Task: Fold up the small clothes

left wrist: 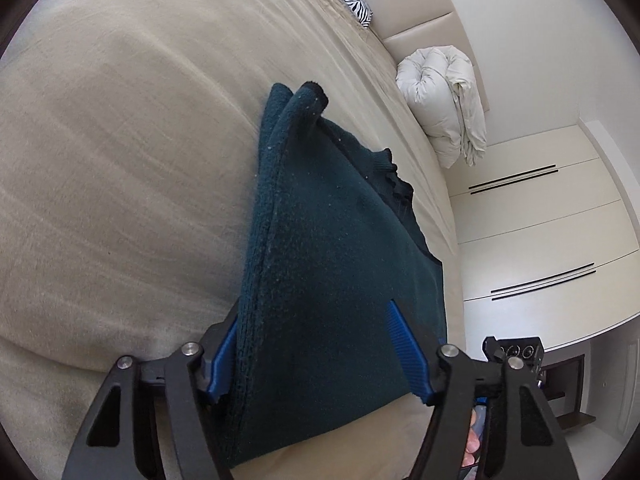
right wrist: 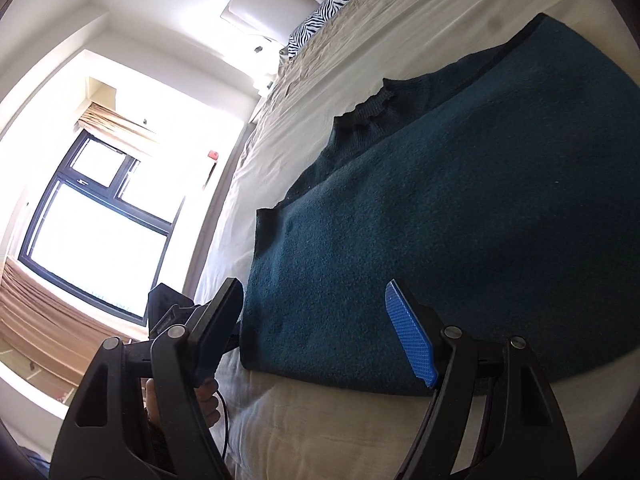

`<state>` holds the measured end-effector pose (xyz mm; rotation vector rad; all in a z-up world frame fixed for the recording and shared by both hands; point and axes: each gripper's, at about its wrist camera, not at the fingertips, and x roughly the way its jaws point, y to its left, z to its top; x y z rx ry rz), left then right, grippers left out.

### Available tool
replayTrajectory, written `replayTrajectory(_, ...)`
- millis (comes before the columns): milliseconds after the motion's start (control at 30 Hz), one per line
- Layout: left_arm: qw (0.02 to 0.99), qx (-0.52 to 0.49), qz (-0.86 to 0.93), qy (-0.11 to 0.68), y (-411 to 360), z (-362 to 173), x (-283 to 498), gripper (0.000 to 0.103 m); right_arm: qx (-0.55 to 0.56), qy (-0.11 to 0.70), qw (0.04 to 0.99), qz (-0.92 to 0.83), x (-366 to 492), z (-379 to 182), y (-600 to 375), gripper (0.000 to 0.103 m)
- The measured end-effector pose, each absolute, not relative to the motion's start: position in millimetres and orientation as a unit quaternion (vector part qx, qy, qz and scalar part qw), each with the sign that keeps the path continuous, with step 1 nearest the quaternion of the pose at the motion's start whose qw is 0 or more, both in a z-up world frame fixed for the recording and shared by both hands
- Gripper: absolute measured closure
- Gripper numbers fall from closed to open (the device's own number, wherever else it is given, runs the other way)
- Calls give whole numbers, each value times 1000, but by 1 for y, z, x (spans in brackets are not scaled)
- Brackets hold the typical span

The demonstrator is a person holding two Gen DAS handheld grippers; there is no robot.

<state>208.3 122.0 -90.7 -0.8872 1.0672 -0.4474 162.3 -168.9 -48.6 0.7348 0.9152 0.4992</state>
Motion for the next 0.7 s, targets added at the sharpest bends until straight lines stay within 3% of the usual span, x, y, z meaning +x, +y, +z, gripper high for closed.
replayTrajectory(167, 739, -406, -202, 498, 122, -97, 210, 67, 341, 444, 788, 257, 195, -51, -139, 29)
replayTrajectory(233, 736, -413, -197, 499, 125, -100, 209, 84, 340, 452, 780, 267, 206, -54, -126, 29)
replayTrajectory(467, 729, -431, -204, 491, 131, -103, 204, 87, 350, 484, 759, 260, 234, -95, -110, 32)
replayTrajectory(700, 750, -405, -222, 473, 115, -68, 207, 88, 385, 471, 744, 277, 231, -95, -131, 32)
